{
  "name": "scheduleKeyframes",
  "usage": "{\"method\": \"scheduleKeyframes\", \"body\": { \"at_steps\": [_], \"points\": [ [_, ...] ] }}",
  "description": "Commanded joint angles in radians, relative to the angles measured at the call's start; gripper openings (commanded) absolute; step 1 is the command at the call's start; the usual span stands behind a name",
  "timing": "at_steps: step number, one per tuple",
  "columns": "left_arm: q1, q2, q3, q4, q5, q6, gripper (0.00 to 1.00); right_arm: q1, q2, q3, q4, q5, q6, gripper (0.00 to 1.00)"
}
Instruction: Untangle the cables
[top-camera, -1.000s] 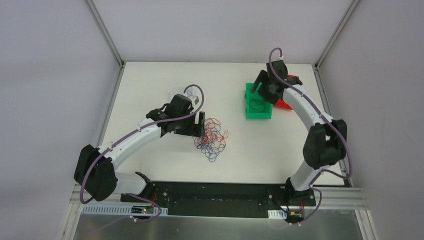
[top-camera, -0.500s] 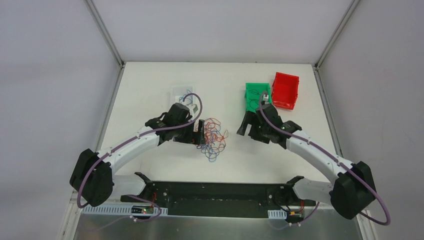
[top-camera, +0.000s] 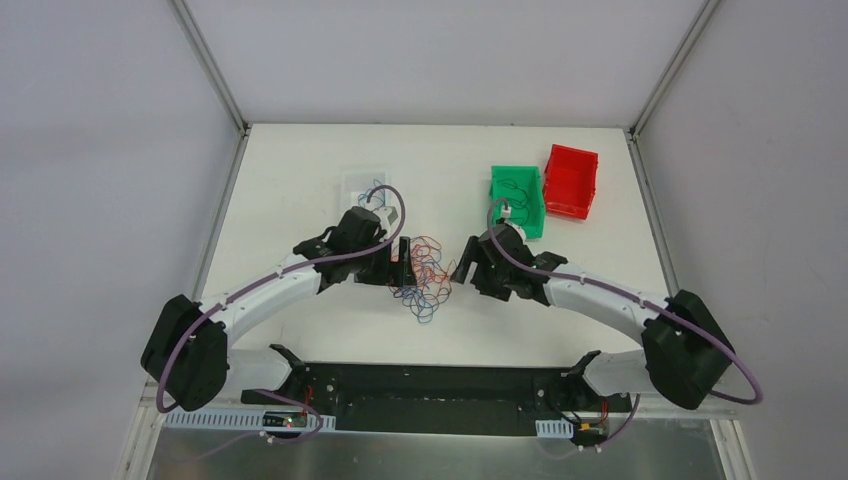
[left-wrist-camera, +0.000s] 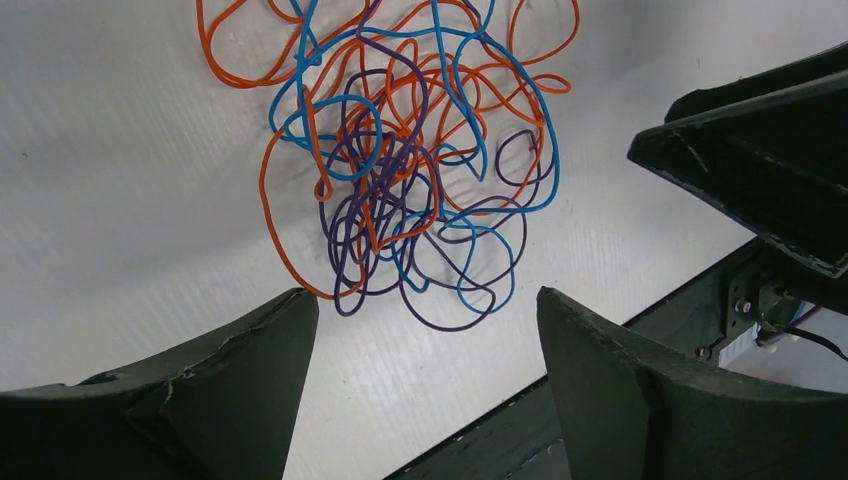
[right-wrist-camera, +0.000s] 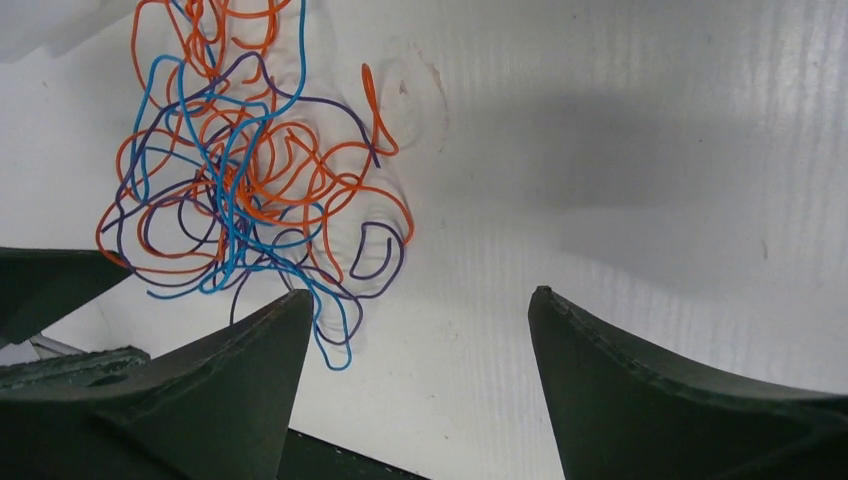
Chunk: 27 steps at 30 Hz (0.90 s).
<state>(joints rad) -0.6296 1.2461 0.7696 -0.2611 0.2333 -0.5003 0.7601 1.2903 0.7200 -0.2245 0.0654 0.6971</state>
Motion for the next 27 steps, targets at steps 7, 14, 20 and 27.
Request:
{"method": "scheduleKeyframes", "body": {
  "at_steps": [7, 14, 20, 27],
  "points": [
    [-0.013, 0.043, 0.018, 0.039, -0.077, -0.014, 0.74, 0.056, 0.233, 0.163, 0.142, 0.097, 0.094, 0.71],
    [-0.013, 0.103, 0.042, 0.040, -0.115, -0.028, 0.56, 0.072, 0.364, 0.255, 0.139, 0.100, 0.086, 0.44],
    [-0.010, 0.111, 0.056, 0.040, -0.140, -0.011, 0.11, 0.071, 0.309, 0.253, 0.080, 0.184, 0.067, 0.00],
    [0.015, 0.029, 0.047, -0.014, -0.221, 0.034, 0.00, 0.064, 0.192, 0.252, -0.098, 0.330, 0.021, 0.00]
  ]
}}
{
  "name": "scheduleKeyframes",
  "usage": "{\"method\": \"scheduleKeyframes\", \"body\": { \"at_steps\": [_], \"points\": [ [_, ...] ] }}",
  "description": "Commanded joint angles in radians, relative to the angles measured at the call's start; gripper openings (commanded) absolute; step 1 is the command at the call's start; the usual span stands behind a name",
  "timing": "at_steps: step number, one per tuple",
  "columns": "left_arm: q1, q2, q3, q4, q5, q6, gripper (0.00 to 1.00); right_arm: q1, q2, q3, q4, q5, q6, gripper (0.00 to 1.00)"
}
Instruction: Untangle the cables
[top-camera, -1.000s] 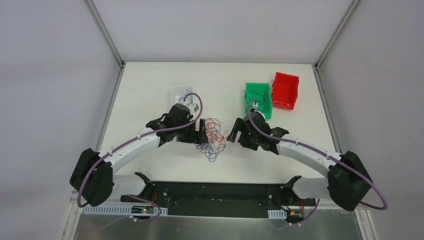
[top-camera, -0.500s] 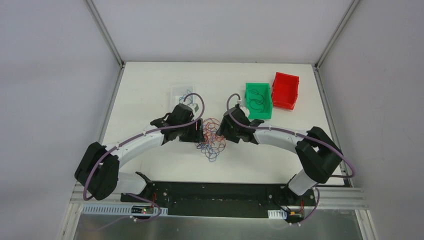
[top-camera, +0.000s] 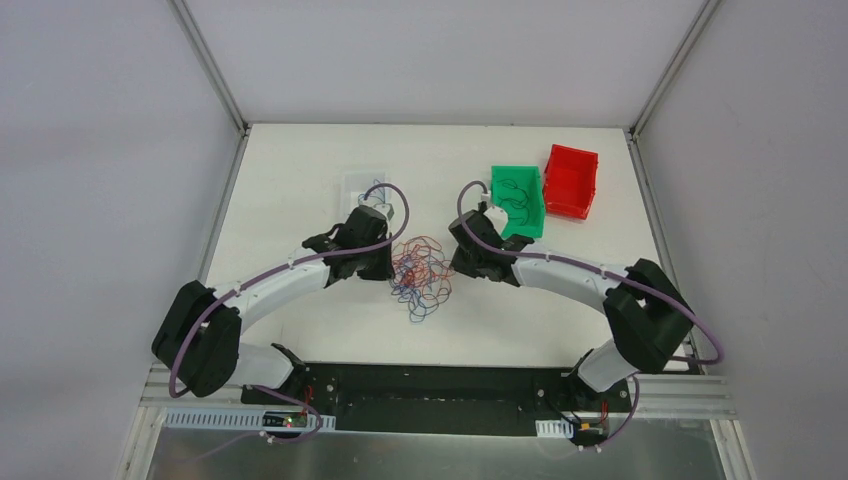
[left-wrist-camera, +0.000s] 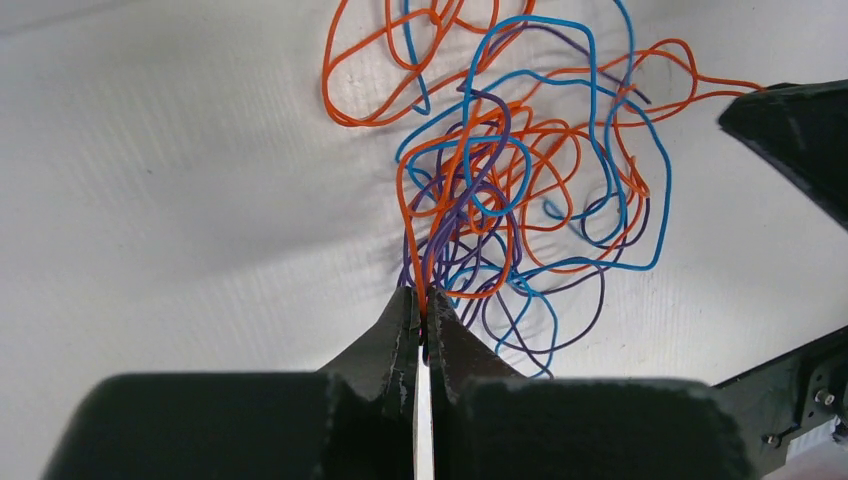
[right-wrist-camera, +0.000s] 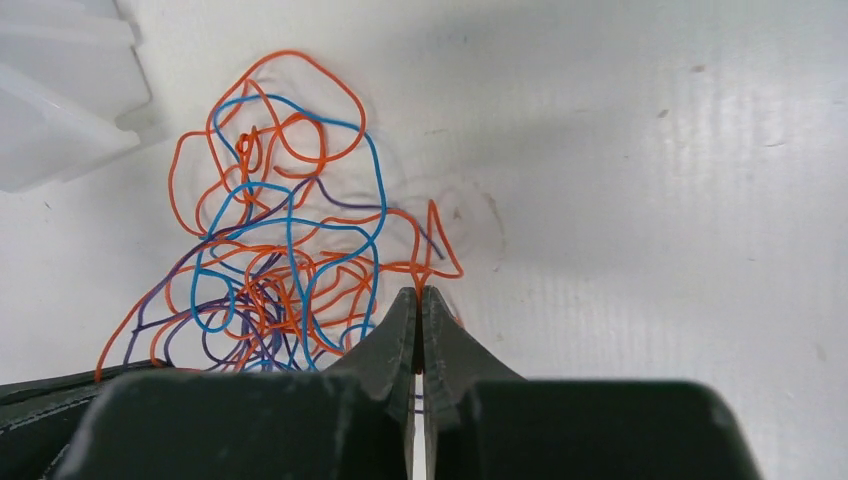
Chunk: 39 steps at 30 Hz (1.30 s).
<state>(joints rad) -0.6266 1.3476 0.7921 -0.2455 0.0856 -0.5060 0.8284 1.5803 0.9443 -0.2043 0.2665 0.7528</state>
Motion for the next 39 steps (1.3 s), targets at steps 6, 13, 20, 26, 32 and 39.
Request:
{"method": "scheduleKeyframes", "body": {
  "at_steps": [6, 13, 20, 26, 32, 39],
  "points": [
    [0.072, -0.166, 0.047, -0.165, -0.202, 0.049, 0.00, -0.079, -0.244, 0.011, -0.262, 0.248, -0.044, 0.00],
    [0.136, -0.297, 0.062, -0.248, -0.307, 0.058, 0.00, -0.319, -0.506, -0.048, -0.383, 0.299, -0.047, 0.00],
    [0.145, -0.319, 0.074, -0.308, -0.437, -0.012, 0.00, -0.524, -0.662, -0.047, -0.478, 0.306, -0.086, 0.00],
    [0.149, -0.341, 0.079, -0.356, -0.510, -0.059, 0.00, -0.648, -0.720, -0.054, -0.537, 0.289, -0.038, 0.00],
    [0.149, -0.351, 0.072, -0.323, -0.364, -0.034, 0.00, -0.657, -0.739, -0.119, -0.415, 0.050, -0.090, 0.00],
    [0.150, -0.356, 0.083, -0.287, -0.228, 0.014, 0.00, -0.603, -0.684, -0.150, -0.316, -0.189, -0.184, 0.41]
  ]
}}
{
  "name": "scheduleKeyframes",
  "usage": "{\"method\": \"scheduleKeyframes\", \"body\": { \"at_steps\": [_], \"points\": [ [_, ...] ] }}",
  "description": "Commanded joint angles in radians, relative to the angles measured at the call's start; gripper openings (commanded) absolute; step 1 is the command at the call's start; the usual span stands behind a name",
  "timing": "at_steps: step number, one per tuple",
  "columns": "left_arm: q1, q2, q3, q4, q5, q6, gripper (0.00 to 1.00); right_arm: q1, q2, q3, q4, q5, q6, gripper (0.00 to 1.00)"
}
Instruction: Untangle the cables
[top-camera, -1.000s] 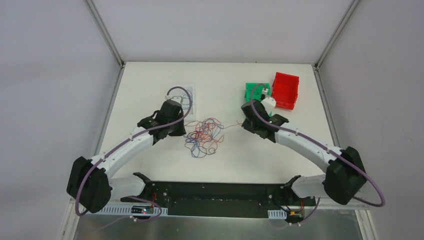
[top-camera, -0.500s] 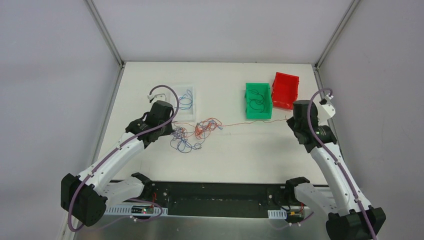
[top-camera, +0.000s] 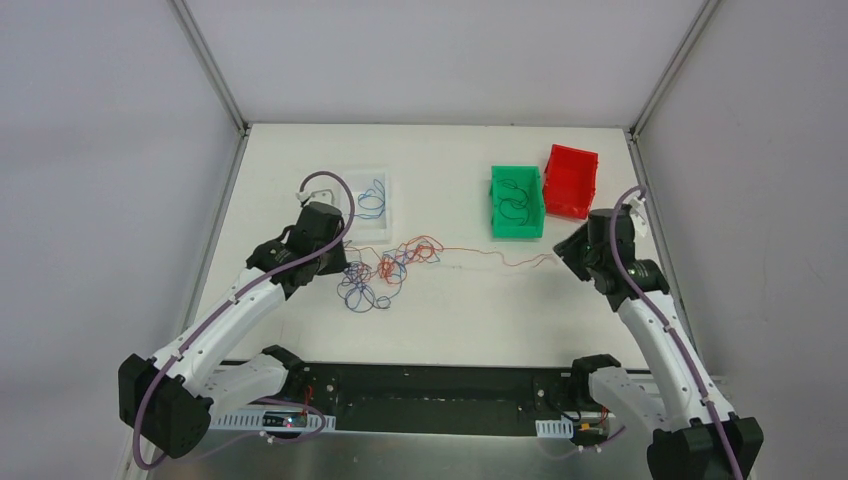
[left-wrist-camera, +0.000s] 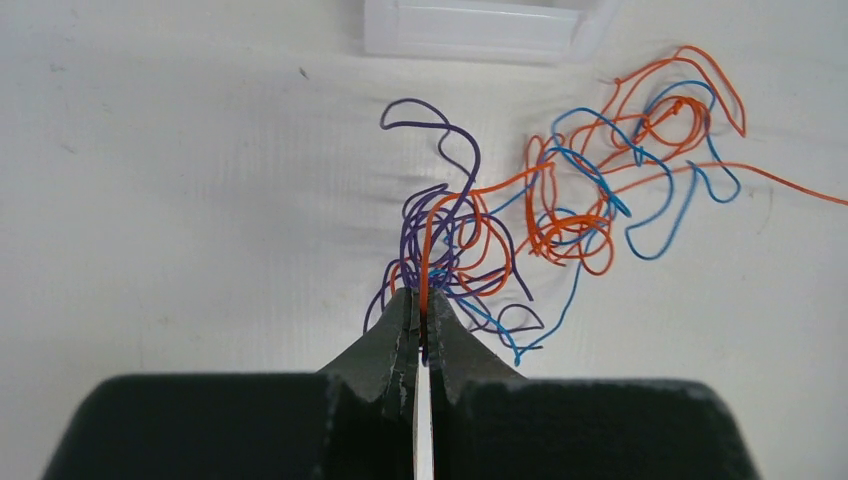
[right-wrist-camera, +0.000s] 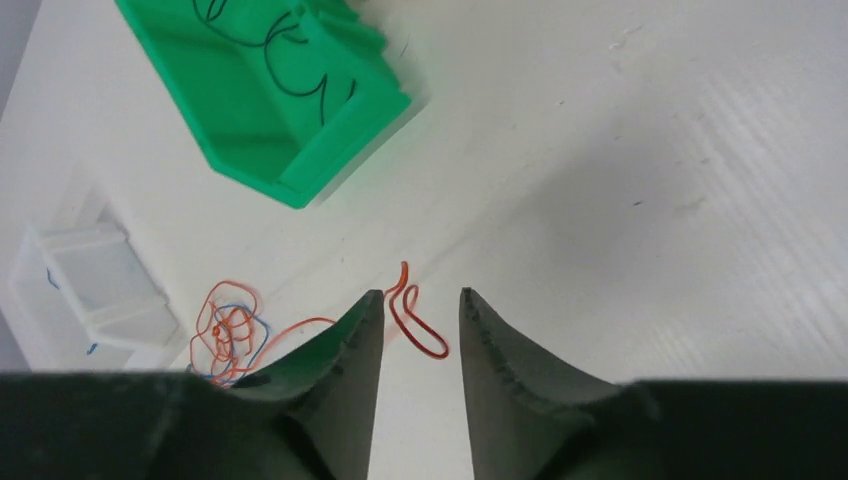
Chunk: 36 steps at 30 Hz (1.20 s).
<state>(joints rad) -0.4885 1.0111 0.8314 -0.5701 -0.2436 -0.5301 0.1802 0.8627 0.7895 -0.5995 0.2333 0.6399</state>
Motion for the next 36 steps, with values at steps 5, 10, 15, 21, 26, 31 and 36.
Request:
{"method": "scheduleKeyframes", "body": {
  "at_steps": [5, 10, 15, 21, 26, 31, 36],
  "points": [
    [0.012, -0.030, 0.040, 0.057, 0.139, 0.053, 0.00, 0.215, 0.092, 0.027, 0.117, -0.075, -0.072, 0.75],
    [0.011, -0.030, 0.034, 0.058, 0.145, 0.055, 0.00, 0.381, 0.238, 0.074, 0.211, -0.067, -0.065, 0.75],
    [0.011, -0.032, 0.036, 0.058, 0.147, 0.063, 0.00, 0.531, 0.474, 0.203, 0.305, -0.180, -0.250, 0.72],
    [0.011, -0.039, 0.038, 0.058, 0.150, 0.070, 0.00, 0.648, 0.705, 0.331, 0.369, -0.221, -0.300, 0.69],
    [0.011, -0.038, 0.040, 0.058, 0.146, 0.078, 0.00, 0.698, 0.861, 0.425, 0.416, -0.248, -0.273, 0.64],
    [0.011, -0.042, 0.046, 0.058, 0.142, 0.088, 0.00, 0.709, 0.965, 0.485, 0.416, -0.204, -0.220, 0.56],
    [0.011, -0.039, 0.043, 0.058, 0.125, 0.091, 0.00, 0.709, 1.007, 0.492, 0.365, -0.108, -0.121, 0.13]
  ]
}}
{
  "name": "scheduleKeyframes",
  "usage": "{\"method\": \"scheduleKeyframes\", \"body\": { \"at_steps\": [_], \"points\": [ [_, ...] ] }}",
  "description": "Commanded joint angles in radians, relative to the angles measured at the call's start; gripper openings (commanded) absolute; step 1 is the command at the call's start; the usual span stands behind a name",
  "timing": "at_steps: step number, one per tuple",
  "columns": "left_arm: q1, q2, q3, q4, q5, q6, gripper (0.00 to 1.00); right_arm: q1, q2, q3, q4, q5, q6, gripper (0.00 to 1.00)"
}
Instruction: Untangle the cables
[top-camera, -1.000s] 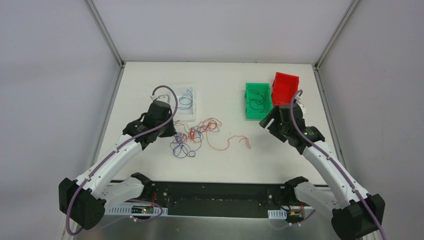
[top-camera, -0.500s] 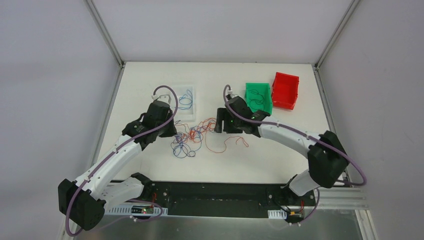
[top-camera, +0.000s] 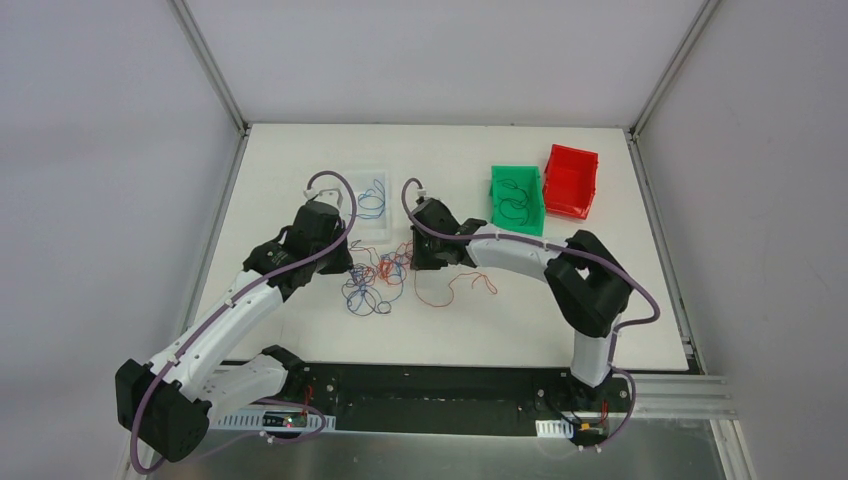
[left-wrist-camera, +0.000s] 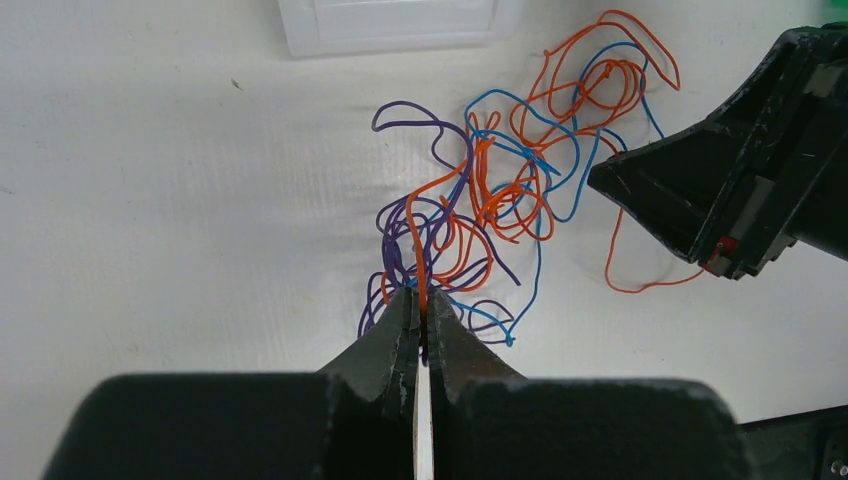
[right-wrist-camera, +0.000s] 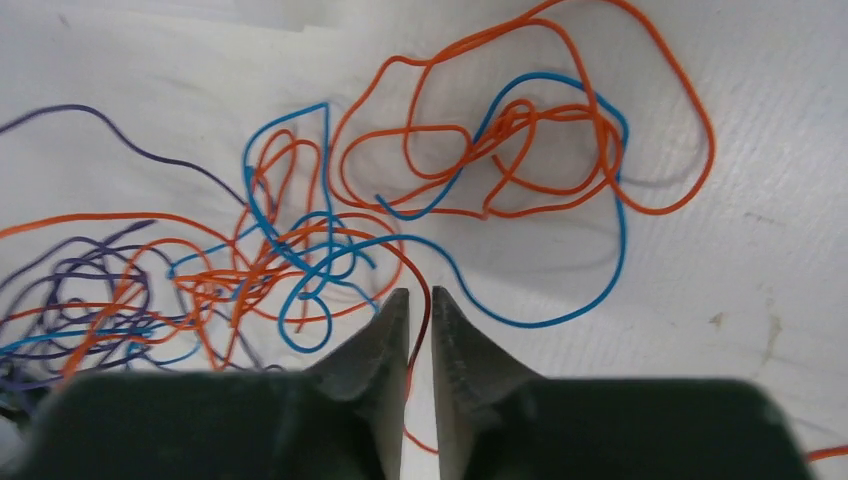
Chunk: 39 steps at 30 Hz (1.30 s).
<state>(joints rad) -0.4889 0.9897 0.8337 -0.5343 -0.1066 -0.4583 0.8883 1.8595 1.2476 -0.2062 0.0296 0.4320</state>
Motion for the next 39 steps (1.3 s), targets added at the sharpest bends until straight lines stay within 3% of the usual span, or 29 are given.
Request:
{"method": "scheduleKeyframes", "body": {
  "at_steps": [1, 6, 11, 15, 20, 23, 28, 34, 37, 39],
  "points": [
    [0.012, -0.016, 0.042, 0.022, -0.016, 0.020, 0.00, 0.001, -0.011, 0.022, -0.049, 0.149, 0.106, 0.00],
    [0.012, -0.020, 0.034, 0.022, -0.060, 0.018, 0.00, -0.045, -0.202, -0.103, -0.120, 0.363, 0.162, 0.00],
    [0.012, -0.037, 0.022, 0.016, -0.142, 0.015, 0.00, -0.235, -0.431, -0.266, -0.238, 0.364, 0.216, 0.00],
    [0.015, -0.044, 0.036, -0.028, -0.252, -0.002, 0.00, -0.447, -0.609, -0.400, -0.269, 0.318, 0.218, 0.00],
    [0.021, -0.045, 0.048, -0.041, -0.278, -0.012, 0.00, -0.708, -0.790, -0.475, -0.306, 0.267, 0.216, 0.00],
    [0.021, -0.043, 0.060, -0.053, -0.289, -0.017, 0.00, -0.791, -0.852, -0.475, -0.331, 0.254, 0.224, 0.00],
    [0.023, -0.041, 0.075, -0.096, -0.383, -0.059, 0.00, -0.865, -0.945, -0.488, -0.402, 0.378, 0.338, 0.00],
    [0.022, -0.039, 0.079, -0.116, -0.405, -0.079, 0.00, -0.884, -0.967, -0.492, -0.362, 0.251, 0.272, 0.00],
    [0.023, -0.033, 0.085, -0.110, -0.343, -0.080, 0.00, -0.883, -0.964, -0.484, -0.256, -0.076, 0.124, 0.00],
    [0.022, -0.021, 0.087, -0.080, -0.245, -0.065, 0.00, -0.837, -0.954, -0.446, -0.269, -0.106, 0.113, 0.00]
  ]
}}
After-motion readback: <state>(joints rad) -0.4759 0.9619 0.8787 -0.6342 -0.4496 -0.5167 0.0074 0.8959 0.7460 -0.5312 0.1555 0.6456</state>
